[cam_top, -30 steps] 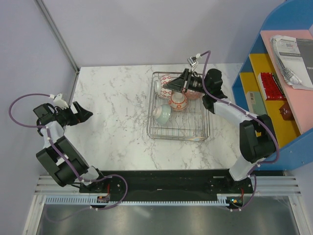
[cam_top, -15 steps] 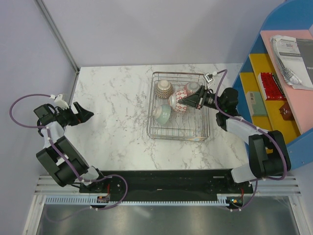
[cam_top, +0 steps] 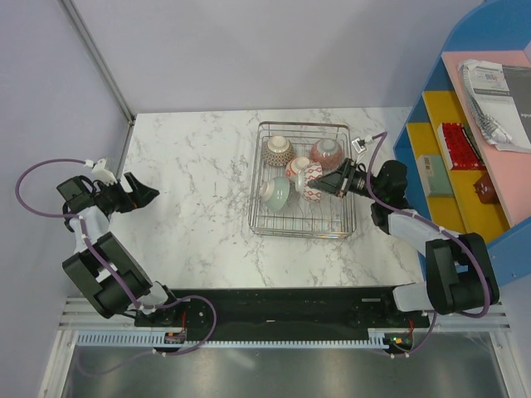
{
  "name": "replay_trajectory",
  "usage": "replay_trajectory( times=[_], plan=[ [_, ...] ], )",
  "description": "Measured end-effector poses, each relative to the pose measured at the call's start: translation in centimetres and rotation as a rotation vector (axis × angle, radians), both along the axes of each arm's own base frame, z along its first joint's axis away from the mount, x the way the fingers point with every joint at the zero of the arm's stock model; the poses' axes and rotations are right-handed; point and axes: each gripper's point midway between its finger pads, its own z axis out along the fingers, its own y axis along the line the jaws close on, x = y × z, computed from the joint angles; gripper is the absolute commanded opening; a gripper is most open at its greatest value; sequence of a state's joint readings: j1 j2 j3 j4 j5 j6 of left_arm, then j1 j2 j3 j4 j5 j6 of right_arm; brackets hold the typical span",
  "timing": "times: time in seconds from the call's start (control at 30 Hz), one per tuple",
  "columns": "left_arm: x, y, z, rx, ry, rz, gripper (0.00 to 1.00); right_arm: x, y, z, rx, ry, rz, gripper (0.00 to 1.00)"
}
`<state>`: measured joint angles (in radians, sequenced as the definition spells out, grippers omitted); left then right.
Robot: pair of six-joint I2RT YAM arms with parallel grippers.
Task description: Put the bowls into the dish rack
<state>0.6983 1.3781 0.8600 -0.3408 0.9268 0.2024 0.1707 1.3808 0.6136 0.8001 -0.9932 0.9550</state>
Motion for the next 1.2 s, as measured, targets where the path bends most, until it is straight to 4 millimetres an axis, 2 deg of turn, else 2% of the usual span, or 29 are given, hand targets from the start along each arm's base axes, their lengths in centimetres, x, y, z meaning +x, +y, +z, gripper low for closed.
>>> replay_trajectory(
  times=[0.2,0.4,0.87,1.1,1.13,1.2],
  plan=[
    [0.0,0.0,0.0,0.0,-0.001,0.0,0.99,1.4,-1.7,-1.3,-0.015,0.02,-0.076,0.0],
    [0.0,0.0,0.0,0.001,-0.001,0.0,0.99,2.0,-1.7,-3.1,-0.025,0.077,-0.081,0.0],
    [0.0,0.0,0.0,0.0,0.0,0.0,0.99,2.8,-2.5,-4.7,-0.043,0.109,-0.131,0.0],
    [0.0,0.0,0.0,0.0,0.0,-0.001,0.99,3.1,-3.0,-5.0,-0.061,0.101,-0.144,0.15],
    [0.0,0.0,0.0,0.0,0.0,-0.001,0.99,3.2,-3.0,-5.1,-0.063,0.104,-0.146,0.23],
    [0.0,0.0,0.0,-0.001,-0.001,-0.001,0.99,3.3,-3.3,-5.2,-0.071,0.105,-0.148,0.32]
  ],
)
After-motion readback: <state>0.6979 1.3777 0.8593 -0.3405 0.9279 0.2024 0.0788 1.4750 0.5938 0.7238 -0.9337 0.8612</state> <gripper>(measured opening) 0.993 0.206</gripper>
